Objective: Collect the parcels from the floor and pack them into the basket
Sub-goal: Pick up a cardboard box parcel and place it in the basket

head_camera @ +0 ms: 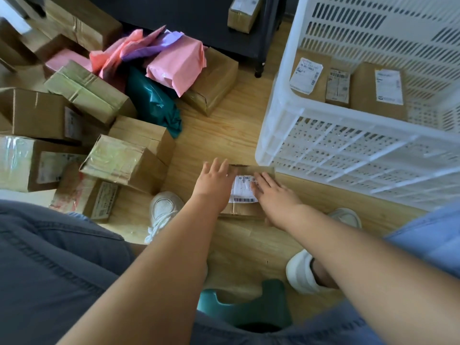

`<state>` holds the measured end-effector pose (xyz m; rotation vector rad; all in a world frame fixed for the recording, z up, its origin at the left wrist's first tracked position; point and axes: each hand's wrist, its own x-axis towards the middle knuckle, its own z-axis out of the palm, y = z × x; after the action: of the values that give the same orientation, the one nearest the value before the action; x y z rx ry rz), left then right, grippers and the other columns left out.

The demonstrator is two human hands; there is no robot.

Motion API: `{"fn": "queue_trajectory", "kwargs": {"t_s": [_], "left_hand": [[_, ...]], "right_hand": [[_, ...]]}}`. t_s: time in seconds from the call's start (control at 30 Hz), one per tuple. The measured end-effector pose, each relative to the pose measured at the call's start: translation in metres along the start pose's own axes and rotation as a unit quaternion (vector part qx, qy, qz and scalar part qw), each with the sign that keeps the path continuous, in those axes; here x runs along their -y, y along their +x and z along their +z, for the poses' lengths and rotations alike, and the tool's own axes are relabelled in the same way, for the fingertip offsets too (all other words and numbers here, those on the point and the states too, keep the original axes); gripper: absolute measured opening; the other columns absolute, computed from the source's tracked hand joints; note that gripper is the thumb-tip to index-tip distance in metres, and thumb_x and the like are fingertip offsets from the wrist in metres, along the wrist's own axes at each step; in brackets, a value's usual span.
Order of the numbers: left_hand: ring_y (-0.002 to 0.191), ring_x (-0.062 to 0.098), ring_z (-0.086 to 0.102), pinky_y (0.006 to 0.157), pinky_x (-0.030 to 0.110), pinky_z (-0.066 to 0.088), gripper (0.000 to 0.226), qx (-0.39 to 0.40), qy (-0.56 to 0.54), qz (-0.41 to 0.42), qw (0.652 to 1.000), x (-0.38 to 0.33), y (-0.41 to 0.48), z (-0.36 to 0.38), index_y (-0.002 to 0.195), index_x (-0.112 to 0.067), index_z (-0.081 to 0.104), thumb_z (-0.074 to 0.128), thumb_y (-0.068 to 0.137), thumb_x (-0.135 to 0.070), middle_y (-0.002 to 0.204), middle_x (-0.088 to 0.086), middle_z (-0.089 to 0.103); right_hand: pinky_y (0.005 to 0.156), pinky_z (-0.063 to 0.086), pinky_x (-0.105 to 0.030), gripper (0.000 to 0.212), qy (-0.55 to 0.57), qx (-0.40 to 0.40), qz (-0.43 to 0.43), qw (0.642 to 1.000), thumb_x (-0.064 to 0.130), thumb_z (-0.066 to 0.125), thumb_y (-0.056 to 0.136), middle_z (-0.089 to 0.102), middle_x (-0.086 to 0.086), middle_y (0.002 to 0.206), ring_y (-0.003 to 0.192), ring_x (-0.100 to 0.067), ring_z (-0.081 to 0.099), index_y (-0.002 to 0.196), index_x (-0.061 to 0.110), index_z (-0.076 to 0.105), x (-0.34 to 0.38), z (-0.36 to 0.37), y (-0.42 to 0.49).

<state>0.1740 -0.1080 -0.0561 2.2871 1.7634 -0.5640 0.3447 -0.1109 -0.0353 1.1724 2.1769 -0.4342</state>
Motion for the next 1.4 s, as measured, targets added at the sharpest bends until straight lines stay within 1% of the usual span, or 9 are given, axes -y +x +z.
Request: {"fn": "queue_trajectory", "kwargs": {"t_s": [0.13, 0.37, 0.53, 0.73, 0.97, 1.1, 1.2, 1.3, 1.4], "left_hand": [[0.149, 0.028, -0.004, 0.119, 0.052, 0.003, 0.075, 0.046, 0.009, -0.025, 0.999, -0.006, -0.002, 0.005, 0.155, -0.021, 0.001, 0.049, 0.099, -0.031, 0.162, 0.007, -0.005], [0.134, 0.027, 0.034, 0.112, 0.042, 0.026, 0.068, 0.043, -0.059, -0.096, 0.993, -0.009, -0.012, -0.002, 0.147, -0.021, 0.024, 0.059, 0.093, -0.04, 0.146, 0.007, 0.034], [0.128, 0.031, 0.039, 0.104, 0.039, 0.034, 0.064, 0.076, -0.058, -0.163, 0.982, -0.013, -0.021, 0.007, 0.144, -0.016, 0.026, 0.06, 0.092, -0.033, 0.142, 0.012, 0.036], [0.123, 0.026, 0.039, 0.089, 0.035, 0.042, 0.06, 0.037, -0.109, -0.208, 0.971, -0.005, -0.029, 0.014, 0.142, -0.015, 0.023, 0.049, 0.097, -0.045, 0.136, 0.009, 0.036], [0.122, 0.026, 0.042, 0.088, 0.034, 0.044, 0.057, 0.036, -0.171, -0.256, 0.951, -0.003, -0.023, 0.009, 0.142, -0.009, 0.028, 0.052, 0.097, -0.034, 0.137, 0.011, 0.04], [0.126, 0.029, 0.041, 0.095, 0.037, 0.043, 0.064, 0.085, -0.26, -0.301, 0.913, 0.001, -0.02, 0.008, 0.139, -0.004, 0.038, 0.057, 0.093, -0.043, 0.137, 0.014, 0.041], [0.117, 0.029, 0.051, 0.087, 0.038, 0.047, 0.061, 0.113, -0.305, -0.323, 0.889, 0.003, -0.019, 0.011, 0.128, -0.006, 0.053, 0.063, 0.088, -0.051, 0.126, 0.014, 0.052], [0.103, 0.026, 0.061, 0.074, 0.034, 0.049, 0.053, 0.137, -0.349, -0.331, 0.866, 0.005, -0.019, 0.012, 0.115, -0.01, 0.061, 0.066, 0.084, -0.052, 0.111, 0.008, 0.064], [0.098, 0.023, 0.063, 0.079, 0.032, 0.051, 0.043, 0.157, -0.398, -0.331, 0.841, 0.006, -0.021, 0.01, 0.111, -0.009, 0.061, 0.068, 0.086, -0.043, 0.102, 0.004, 0.065]], "right_hand": [[0.12, 0.0, -0.037, 0.096, 0.017, -0.014, -0.015, 1.0, 0.01, 0.066, 0.086, -0.018, 0.0, 0.161, 0.149, -0.022, -0.012, 0.156, 0.019, 0.001, -0.008, 0.005, -0.004], [0.122, 0.006, -0.043, 0.096, 0.071, -0.065, 0.037, 0.995, -0.011, 0.055, 0.081, -0.027, 0.0, 0.159, 0.147, -0.026, -0.02, 0.155, 0.031, 0.009, 0.001, 0.013, -0.003], [0.12, 0.016, -0.044, 0.096, 0.11, -0.072, 0.11, 0.985, -0.005, 0.055, 0.084, -0.024, -0.009, 0.159, 0.149, -0.032, -0.009, 0.154, 0.021, -0.005, 0.018, 0.01, 0.0], [0.08, 0.047, -0.037, 0.076, 0.22, -0.013, 0.239, 0.946, 0.048, 0.036, 0.101, 0.05, -0.016, 0.139, 0.12, -0.033, 0.054, 0.152, -0.001, 0.008, 0.026, 0.0, 0.008], [0.069, 0.047, -0.032, 0.086, 0.431, -0.029, 0.216, 0.876, 0.039, 0.052, 0.097, 0.052, -0.012, 0.137, 0.102, -0.029, 0.062, 0.155, 0.017, -0.006, 0.023, -0.01, 0.007], [0.077, 0.047, -0.033, 0.087, 0.486, -0.053, 0.203, 0.848, 0.031, 0.054, 0.097, 0.051, -0.01, 0.14, 0.111, -0.03, 0.059, 0.155, 0.019, -0.01, 0.023, -0.011, 0.016], [0.067, 0.041, -0.028, 0.074, 0.49, -0.032, 0.226, 0.841, 0.03, 0.058, 0.094, 0.056, -0.009, 0.133, 0.107, -0.028, 0.06, 0.154, 0.014, 0.017, 0.023, -0.004, 0.027], [0.075, 0.046, -0.028, 0.039, 0.488, 0.013, 0.187, 0.852, 0.024, 0.063, 0.089, 0.065, -0.008, 0.121, 0.101, -0.027, 0.062, 0.126, 0.013, 0.06, 0.026, 0.01, 0.032], [0.084, 0.052, -0.032, 0.031, 0.473, 0.041, 0.175, 0.862, 0.023, 0.063, 0.089, 0.067, -0.01, 0.116, 0.101, -0.028, 0.063, 0.118, 0.01, 0.065, 0.026, 0.014, 0.032]]}}
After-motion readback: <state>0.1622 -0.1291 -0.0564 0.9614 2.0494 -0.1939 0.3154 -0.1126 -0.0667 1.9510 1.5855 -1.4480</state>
